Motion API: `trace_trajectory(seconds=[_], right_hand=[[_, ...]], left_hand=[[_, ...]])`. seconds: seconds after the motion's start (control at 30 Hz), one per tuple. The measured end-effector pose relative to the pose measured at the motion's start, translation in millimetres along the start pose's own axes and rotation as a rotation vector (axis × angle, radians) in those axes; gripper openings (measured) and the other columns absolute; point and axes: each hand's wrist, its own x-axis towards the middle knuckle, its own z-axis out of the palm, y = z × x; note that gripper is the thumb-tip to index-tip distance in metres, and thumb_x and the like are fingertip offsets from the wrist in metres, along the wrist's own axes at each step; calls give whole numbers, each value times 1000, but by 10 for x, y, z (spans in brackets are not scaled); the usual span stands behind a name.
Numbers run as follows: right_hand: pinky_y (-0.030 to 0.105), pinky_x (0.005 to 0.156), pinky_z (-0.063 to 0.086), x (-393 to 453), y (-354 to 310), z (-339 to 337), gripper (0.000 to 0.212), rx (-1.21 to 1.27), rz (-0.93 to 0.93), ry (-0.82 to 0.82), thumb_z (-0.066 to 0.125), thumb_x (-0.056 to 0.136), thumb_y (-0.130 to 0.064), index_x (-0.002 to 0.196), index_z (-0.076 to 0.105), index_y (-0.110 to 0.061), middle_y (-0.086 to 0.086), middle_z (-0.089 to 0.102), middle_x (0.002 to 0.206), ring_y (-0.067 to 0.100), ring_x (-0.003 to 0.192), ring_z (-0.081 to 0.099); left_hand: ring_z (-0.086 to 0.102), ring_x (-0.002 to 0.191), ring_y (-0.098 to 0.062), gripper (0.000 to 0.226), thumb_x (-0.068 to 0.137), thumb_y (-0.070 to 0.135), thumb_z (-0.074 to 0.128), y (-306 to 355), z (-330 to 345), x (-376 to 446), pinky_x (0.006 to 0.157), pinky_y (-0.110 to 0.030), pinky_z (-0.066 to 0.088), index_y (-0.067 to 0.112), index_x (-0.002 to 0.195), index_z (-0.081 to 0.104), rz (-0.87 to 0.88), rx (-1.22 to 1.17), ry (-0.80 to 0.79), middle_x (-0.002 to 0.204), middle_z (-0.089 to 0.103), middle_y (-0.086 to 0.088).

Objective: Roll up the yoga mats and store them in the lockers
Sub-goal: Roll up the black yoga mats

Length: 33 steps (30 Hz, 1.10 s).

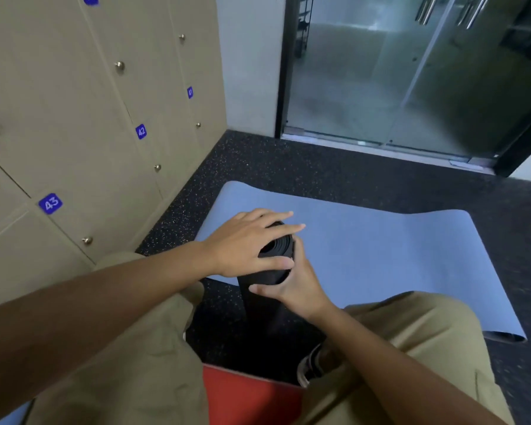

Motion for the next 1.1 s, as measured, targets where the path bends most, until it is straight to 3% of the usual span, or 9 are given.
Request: trace_trajectory(seconds=[0.1, 0.27, 0.47, 0.63, 0.7, 0.8, 1.0, 1.1], right_hand=[[8, 93, 44, 49, 74, -45, 108, 23, 5, 15, 98, 65, -27, 142, 24, -44, -33, 45, 136, -12, 125, 48], [18, 99, 46, 152, 237, -89, 110, 70, 33, 7, 98, 65, -21, 148, 28, -33, -23, 46, 140, -5, 130, 48], [21, 106, 44, 208, 396, -205, 115, 71, 78, -59, 100, 62, -25, 139, 20, -56, -22, 43, 146, -10, 133, 44], [31, 110, 45, 175, 480, -307, 113, 81, 105, -91, 100, 62, -25, 139, 22, -54, -21, 48, 145, -5, 134, 47], [29, 110, 44, 165, 459, -324, 113, 83, 118, -112, 100, 62, -27, 136, 20, -60, -24, 45, 146, -8, 134, 45], [26, 110, 42, 152, 417, -307, 119, 81, 122, -138, 100, 62, -31, 143, 16, -55, -26, 39, 150, -10, 137, 40], [32, 111, 44, 127, 358, -254, 113, 35, 151, -161, 97, 66, -34, 152, 25, -38, -17, 51, 144, -4, 129, 49], [32, 106, 44, 134, 348, -246, 110, 19, 155, -164, 95, 70, -31, 154, 25, -35, -11, 45, 150, 10, 134, 48]], left_hand=[[23, 150, -17, 81, 87, 86, 20, 7, 9, 109, 120, -45, 27, 48, 158, 23, -5, 28, 3, 167, 20, 13], [22, 148, -16, 85, 82, 88, 22, 36, 63, 285, 117, -43, 29, 49, 158, 21, -35, 48, -12, 166, 20, 13], [20, 150, -19, 95, 74, 88, 28, 113, 192, 461, 113, -50, 36, 49, 159, 9, -94, 114, -19, 169, 15, 10], [19, 149, -23, 106, 72, 90, 46, 194, 192, 583, 103, -50, 46, 49, 159, 1, -86, 158, -103, 169, 8, 9], [18, 148, -25, 114, 69, 90, 52, 207, 134, 592, 102, -50, 47, 49, 158, -6, -76, 175, -172, 169, 6, 7], [19, 146, -28, 119, 65, 87, 61, 191, 49, 556, 100, -49, 47, 59, 152, -15, -53, 180, -237, 168, 5, 6], [33, 128, -23, 107, 65, 67, 80, 49, -113, 487, 90, -40, 49, 61, 147, 12, -47, 136, -352, 148, 25, 7], [39, 122, -23, 93, 64, 67, 81, -39, -172, 440, 92, -44, 51, 54, 139, 28, -82, 91, -327, 136, 33, 7]])
